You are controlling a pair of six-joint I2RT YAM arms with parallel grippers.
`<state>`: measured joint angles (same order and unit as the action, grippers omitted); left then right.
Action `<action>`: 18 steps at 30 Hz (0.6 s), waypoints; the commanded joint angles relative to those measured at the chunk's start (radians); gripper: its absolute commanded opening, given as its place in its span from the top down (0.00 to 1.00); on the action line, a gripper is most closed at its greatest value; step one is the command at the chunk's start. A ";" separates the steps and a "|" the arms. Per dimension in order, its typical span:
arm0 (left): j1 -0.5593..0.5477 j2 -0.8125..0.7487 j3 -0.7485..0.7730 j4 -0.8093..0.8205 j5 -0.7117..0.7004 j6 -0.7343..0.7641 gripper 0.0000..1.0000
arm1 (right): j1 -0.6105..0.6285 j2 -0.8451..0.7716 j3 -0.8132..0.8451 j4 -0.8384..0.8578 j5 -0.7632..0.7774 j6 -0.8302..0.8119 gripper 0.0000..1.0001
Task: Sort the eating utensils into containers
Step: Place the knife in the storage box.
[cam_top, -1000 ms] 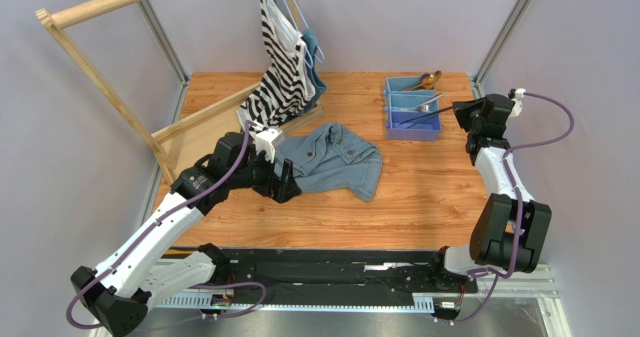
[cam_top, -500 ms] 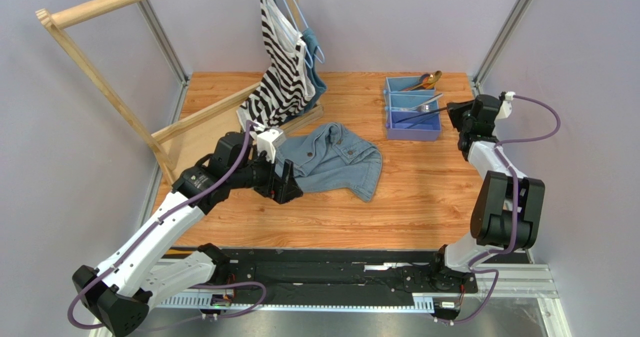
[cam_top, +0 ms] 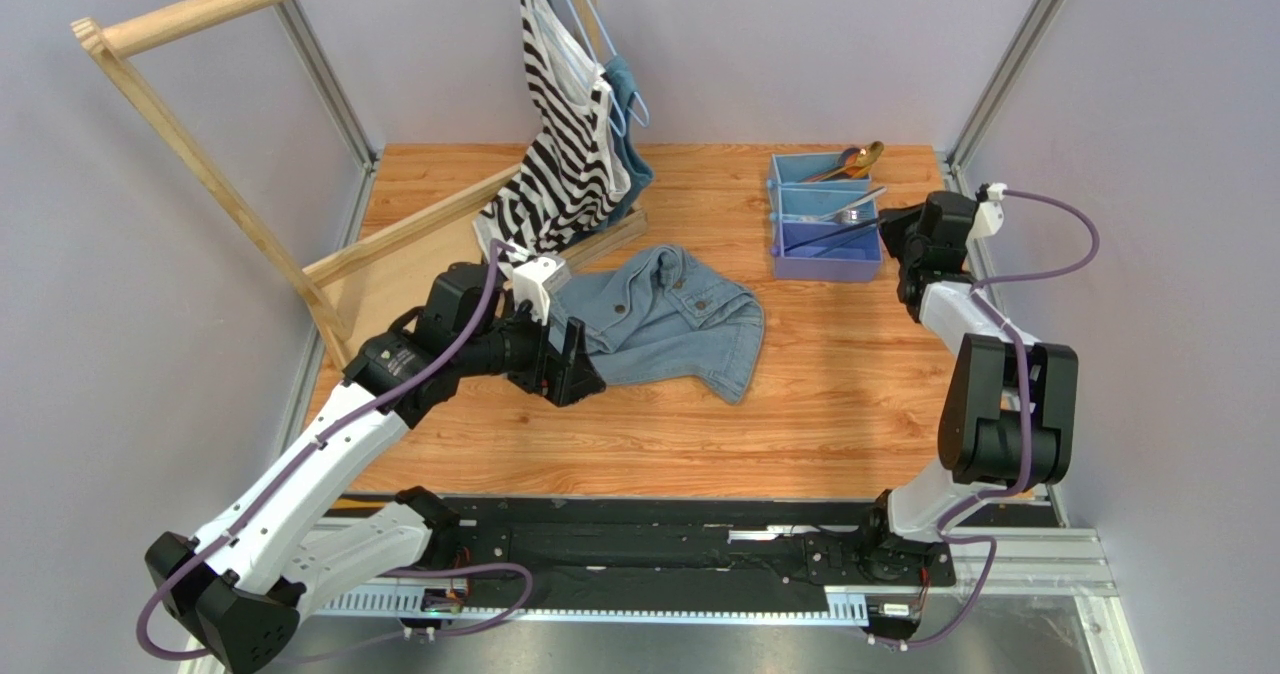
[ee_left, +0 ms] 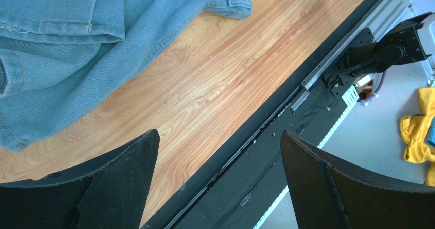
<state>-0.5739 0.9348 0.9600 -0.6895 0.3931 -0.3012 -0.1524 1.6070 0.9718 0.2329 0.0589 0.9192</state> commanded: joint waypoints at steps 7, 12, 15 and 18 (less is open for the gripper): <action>0.008 -0.018 -0.003 0.038 0.024 0.002 0.04 | 0.007 -0.028 -0.042 0.080 0.021 -0.036 0.68; 0.009 -0.025 -0.004 0.038 0.018 0.002 0.04 | 0.007 -0.061 -0.044 0.071 0.030 -0.046 0.48; 0.009 -0.024 -0.004 0.036 0.018 0.004 0.04 | 0.007 -0.097 -0.033 0.043 0.045 -0.062 0.42; 0.009 -0.021 -0.004 0.036 0.016 0.004 0.04 | 0.007 -0.137 -0.024 0.028 0.064 -0.078 0.38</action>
<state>-0.5720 0.9283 0.9600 -0.6834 0.3950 -0.3008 -0.1509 1.5543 0.9241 0.2417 0.0727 0.8814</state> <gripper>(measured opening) 0.960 0.589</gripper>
